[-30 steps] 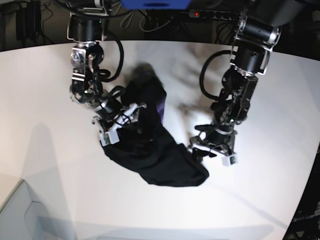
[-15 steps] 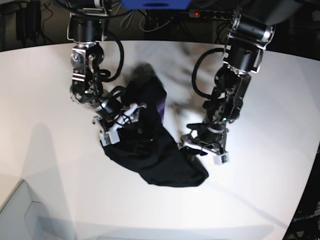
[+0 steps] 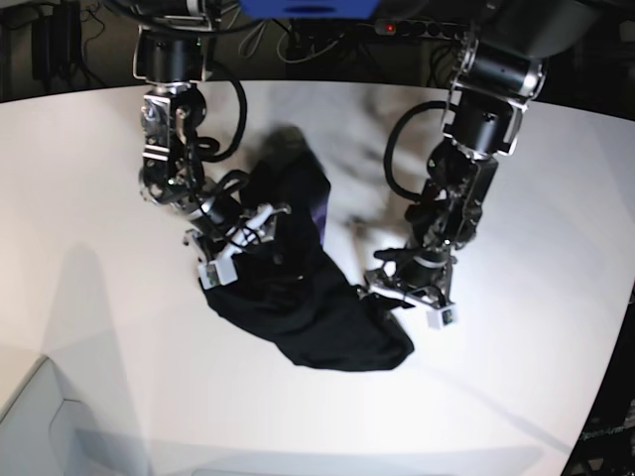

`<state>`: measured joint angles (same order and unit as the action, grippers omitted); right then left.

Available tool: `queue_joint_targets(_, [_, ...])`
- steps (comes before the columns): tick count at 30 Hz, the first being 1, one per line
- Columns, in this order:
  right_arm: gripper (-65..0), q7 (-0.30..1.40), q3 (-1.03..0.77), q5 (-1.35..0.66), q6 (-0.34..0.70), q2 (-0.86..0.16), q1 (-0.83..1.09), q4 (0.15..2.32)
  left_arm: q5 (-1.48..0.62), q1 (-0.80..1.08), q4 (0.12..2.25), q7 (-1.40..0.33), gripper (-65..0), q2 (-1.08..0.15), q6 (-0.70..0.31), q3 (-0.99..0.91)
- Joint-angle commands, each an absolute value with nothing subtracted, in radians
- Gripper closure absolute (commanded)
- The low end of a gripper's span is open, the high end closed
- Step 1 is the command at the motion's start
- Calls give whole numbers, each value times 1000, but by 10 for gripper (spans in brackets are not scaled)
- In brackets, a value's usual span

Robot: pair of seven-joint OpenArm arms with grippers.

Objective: Layout the t-shirt on the table in an organized manner, then fold the t-shirt properly
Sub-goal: 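Pull the hem corner with the left gripper away from the right gripper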

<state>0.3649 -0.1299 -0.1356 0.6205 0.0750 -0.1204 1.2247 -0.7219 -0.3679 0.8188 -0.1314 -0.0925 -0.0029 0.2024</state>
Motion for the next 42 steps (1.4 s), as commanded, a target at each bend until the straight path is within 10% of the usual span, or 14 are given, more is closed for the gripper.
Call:
queue_joint_targets(1, [-418, 355, -128, -142, 627, 77, -136, 1239, -722, -378, 817, -143, -329, -87, 2, 202])
queue_joint_targets(10, [-418, 355, -128, -142, 627, 76, -131, 1237, -720, -410, 803, -140, -300, -53, 2, 202])
queue_joint_targets(16, [-417, 355, -128, -142, 624, 68, -131, 1237, -720, -490, 648, -140, -7, -19, 2, 202])
queue_joint_targets(29, [-417, 355, -186, -142, 621, 42, -159, 1218, -733, -381, 1081, -346, -4, -223, 7, 117])
queue_joint_targets(42, [-417, 355, -182, -142, 621, 42, -160, 1204, -722, -495, 1084, -598, -5, -433, 2, -47])
